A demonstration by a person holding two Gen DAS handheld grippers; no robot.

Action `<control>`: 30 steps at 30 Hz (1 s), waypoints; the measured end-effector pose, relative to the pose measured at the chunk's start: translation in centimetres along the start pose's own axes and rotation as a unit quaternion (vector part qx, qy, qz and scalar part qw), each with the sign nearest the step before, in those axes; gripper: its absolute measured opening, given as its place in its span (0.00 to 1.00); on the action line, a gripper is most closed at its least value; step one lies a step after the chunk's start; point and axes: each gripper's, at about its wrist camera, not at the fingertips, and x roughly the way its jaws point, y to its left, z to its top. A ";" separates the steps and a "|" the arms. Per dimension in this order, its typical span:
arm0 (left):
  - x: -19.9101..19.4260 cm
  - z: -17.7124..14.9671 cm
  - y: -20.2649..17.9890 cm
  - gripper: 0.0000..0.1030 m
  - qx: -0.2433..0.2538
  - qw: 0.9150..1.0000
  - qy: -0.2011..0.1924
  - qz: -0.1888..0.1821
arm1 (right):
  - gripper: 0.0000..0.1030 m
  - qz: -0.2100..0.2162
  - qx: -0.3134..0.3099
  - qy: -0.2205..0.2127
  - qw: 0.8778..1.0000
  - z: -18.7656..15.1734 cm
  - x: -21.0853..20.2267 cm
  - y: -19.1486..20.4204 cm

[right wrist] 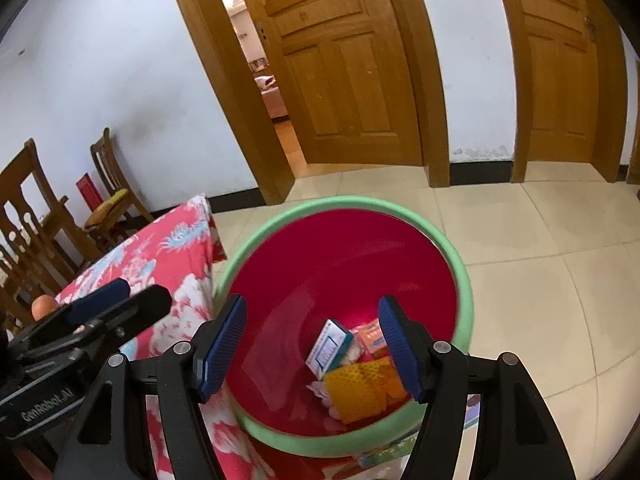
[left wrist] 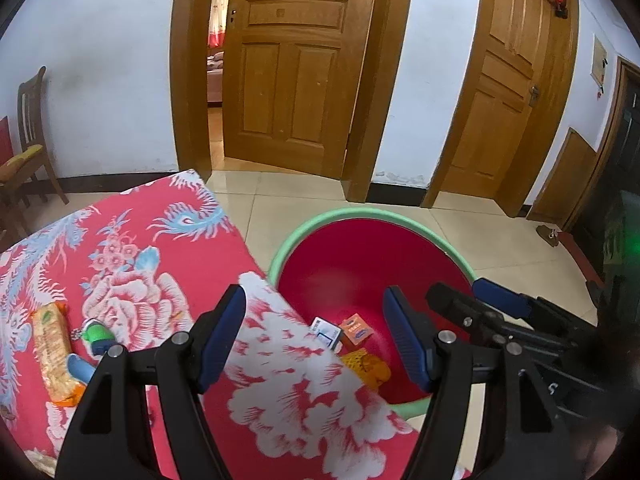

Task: Collect trash
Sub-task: 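Move both grippers back over the table toward the snack wrapper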

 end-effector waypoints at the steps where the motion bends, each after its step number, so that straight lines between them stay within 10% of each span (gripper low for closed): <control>1: -0.1 0.0 0.2 0.69 -0.002 1.000 -0.001 0.001 | 0.68 0.001 0.000 -0.001 1.000 0.1 0.0 0.3; 30: -6.7 -1.0 13.2 0.69 -0.066 0.994 -0.018 0.081 | 0.68 0.080 -0.085 0.031 0.993 -0.9 3.5 14.6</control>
